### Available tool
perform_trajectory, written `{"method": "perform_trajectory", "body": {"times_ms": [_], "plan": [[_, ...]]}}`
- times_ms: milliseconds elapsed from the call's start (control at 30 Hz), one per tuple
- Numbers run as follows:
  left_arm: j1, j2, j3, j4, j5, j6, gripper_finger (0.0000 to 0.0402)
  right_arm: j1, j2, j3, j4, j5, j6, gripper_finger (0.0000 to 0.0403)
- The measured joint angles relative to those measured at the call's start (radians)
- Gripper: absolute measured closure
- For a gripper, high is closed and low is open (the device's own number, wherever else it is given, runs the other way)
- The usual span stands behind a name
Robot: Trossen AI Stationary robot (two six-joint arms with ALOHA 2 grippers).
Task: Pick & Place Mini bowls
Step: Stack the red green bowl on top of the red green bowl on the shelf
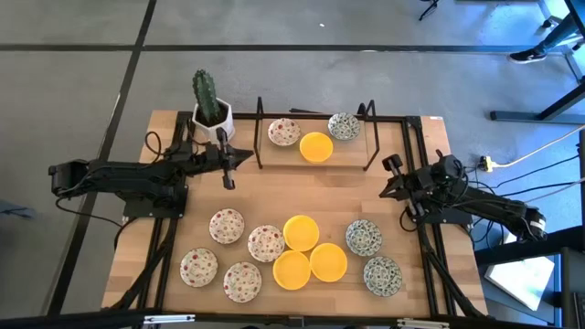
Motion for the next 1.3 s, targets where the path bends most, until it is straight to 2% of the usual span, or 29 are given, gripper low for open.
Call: {"method": "perform_trajectory", "body": {"times_ms": [67, 167, 400, 533, 700, 867, 967, 1133, 1300], "plan": [[0.0, 0.0, 0.048, -0.086, 0.023, -0.048, 0.0399, 0.0, 0.0, 0.0, 0.001, 0.001, 0.0, 0.0399], [-0.008, 0.002, 0.179, -0.355, 0.073, -0.091, 0.04, 0.0, 0.0, 0.0, 0.005, 0.013, 0.0, 0.0399], [-0.104, 0.111, 0.567, -1.2, -0.065, -0.168, 0.0399, 0.0, 0.0, 0.0, 0.001, 0.053, 0.002, 0.0399], [-0.16, 0.179, 0.677, -1.494, -0.099, -0.229, 0.0397, 0.0, 0.0, 0.0, -0.015, 0.055, 0.008, 0.0399], [-0.214, 0.226, 0.735, -1.658, -0.189, -0.244, 0.0382, 0.0, 0.0, 0.0, -0.023, 0.054, 0.035, 0.0399], [-0.272, 0.251, 0.736, -1.733, -0.057, -0.275, 0.0377, 0.0, 0.0, 0.0, -0.023, 0.054, 0.059, 0.0399], [-0.306, 0.264, 0.736, -1.754, -0.036, -0.333, 0.0379, 0.0, 0.0, 0.0, -0.023, 0.054, 0.076, 0.0399], [-0.346, 0.271, 0.736, -1.769, -0.101, -0.447, 0.0371, 0.0, 0.0, 0.0, -0.031, 0.054, 0.082, 0.0395], [-0.393, 0.271, 0.735, -1.77, -0.163, -0.494, 0.0334, 0.0, 0.0, 0.0, -0.04, 0.054, 0.083, 0.0389]]}}
